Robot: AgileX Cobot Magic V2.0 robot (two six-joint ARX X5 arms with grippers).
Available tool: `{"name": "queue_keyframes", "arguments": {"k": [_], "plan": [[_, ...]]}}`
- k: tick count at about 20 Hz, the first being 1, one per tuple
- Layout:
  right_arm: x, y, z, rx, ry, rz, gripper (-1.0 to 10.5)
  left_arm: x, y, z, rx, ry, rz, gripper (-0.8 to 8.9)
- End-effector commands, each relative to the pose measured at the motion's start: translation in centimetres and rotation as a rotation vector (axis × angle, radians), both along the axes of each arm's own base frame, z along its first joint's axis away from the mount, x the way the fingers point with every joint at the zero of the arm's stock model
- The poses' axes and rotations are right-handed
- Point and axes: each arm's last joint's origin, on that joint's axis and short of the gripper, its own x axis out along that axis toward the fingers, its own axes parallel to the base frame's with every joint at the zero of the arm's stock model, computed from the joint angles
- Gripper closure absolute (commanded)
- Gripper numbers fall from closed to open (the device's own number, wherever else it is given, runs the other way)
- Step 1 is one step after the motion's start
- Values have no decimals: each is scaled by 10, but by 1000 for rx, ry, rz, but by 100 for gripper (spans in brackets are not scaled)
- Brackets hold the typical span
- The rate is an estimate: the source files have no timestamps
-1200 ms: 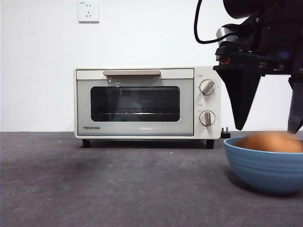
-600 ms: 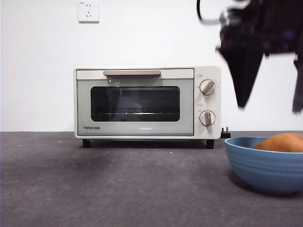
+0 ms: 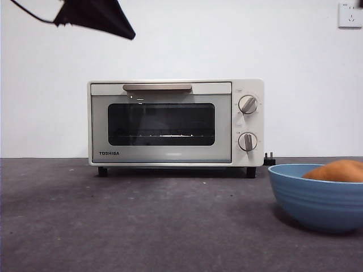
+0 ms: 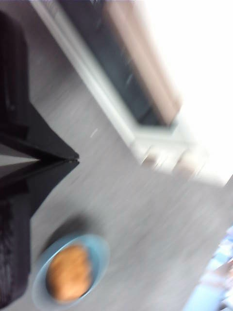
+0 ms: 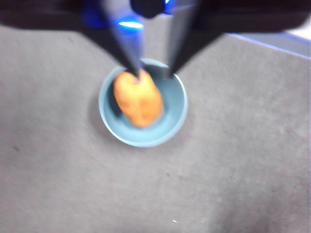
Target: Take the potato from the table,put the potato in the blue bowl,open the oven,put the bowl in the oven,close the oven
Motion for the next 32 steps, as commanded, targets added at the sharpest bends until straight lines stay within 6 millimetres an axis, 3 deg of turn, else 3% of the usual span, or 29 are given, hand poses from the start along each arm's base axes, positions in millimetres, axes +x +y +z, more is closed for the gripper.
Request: {"name": "queue_keyframes", "arguments": {"k": [1,6,11,21,32], "plan": [[-13,-8,3,3,2,-40,958,28,5,-2,-56,44,86,819],[-38,-25,8,13,-46,-106,958,84,-1,-7,-81,111,72,819],[-55,-36,9,-2,-65,-167,958,108,-9,-17,-37,145,85,819],[-65,-43,9,35,-55,-211,958,118,-14,-35,38,154,157,819],[-66,-42,9,40,-51,-193,958,102,-19,-51,197,301,162,819]]}}
